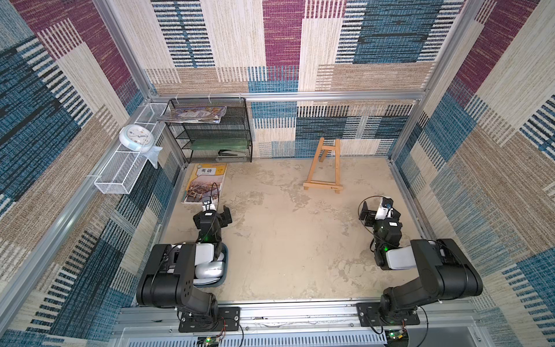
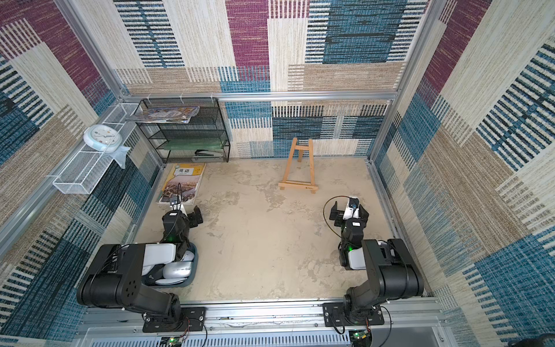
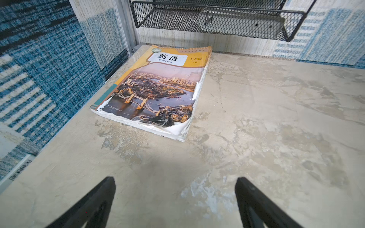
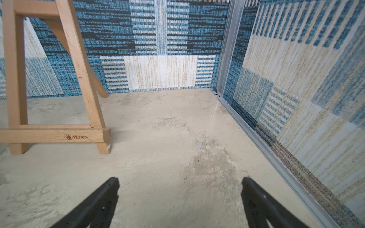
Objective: Take out the mouse from the storage box
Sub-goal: Move the storage box to the center of the board.
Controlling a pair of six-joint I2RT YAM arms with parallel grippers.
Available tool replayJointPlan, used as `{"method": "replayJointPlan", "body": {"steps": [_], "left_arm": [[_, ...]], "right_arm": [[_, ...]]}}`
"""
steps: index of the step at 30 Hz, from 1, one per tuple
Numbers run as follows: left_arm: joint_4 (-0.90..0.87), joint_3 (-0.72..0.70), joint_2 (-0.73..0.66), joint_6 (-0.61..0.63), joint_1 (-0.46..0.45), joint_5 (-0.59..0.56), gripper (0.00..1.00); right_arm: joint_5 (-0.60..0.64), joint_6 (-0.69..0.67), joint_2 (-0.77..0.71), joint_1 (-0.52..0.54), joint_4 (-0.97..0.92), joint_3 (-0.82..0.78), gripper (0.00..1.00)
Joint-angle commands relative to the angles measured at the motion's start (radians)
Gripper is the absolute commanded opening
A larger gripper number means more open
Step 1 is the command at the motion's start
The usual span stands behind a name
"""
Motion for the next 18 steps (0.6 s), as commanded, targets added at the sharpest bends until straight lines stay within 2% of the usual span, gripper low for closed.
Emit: {"method": "replayJointPlan", "body": {"steps": [1, 5, 8, 11, 14, 15, 18], "left_arm": [[-0.045, -0.025, -0.132, 0.056, -0.047, -0.018, 0.99], [-0.132, -0.052, -0.336, 0.084, -0.154, -0.114, 0.99], [-0.242, -0.033, -0.467, 0.010, -0.196, -0.073, 0.99], [-0.368, 0.029, -0.545, -0.183, -0.201, -0.090, 0.99], [-0.718, 0.181, -0.592, -0.483, -0.201, -0.210, 0.99], [-0.834, 0.237, -0.598, -0.560, -0.200, -0.217, 0.99], [-1.023, 0.328, -0.622, -0.615, -0.199, -0.129, 0.99]], "right_arm": [[-0.039, -0.048, -0.102, 0.018, -0.097, 0.009, 0.99], [-0.008, -0.036, -0.298, 0.046, -0.285, 0.043, 0.99], [-0.068, 0.065, -0.425, 0.048, -0.498, 0.127, 0.99], [-0.138, 0.189, -0.510, 0.048, -0.680, 0.210, 0.99], [-0.121, 0.355, -0.570, 0.048, -0.856, 0.287, 0.99], [-0.095, 0.402, -0.585, 0.048, -0.898, 0.306, 0.99], [0.016, 0.576, -0.652, 0.040, -1.092, 0.329, 0.99]]}}
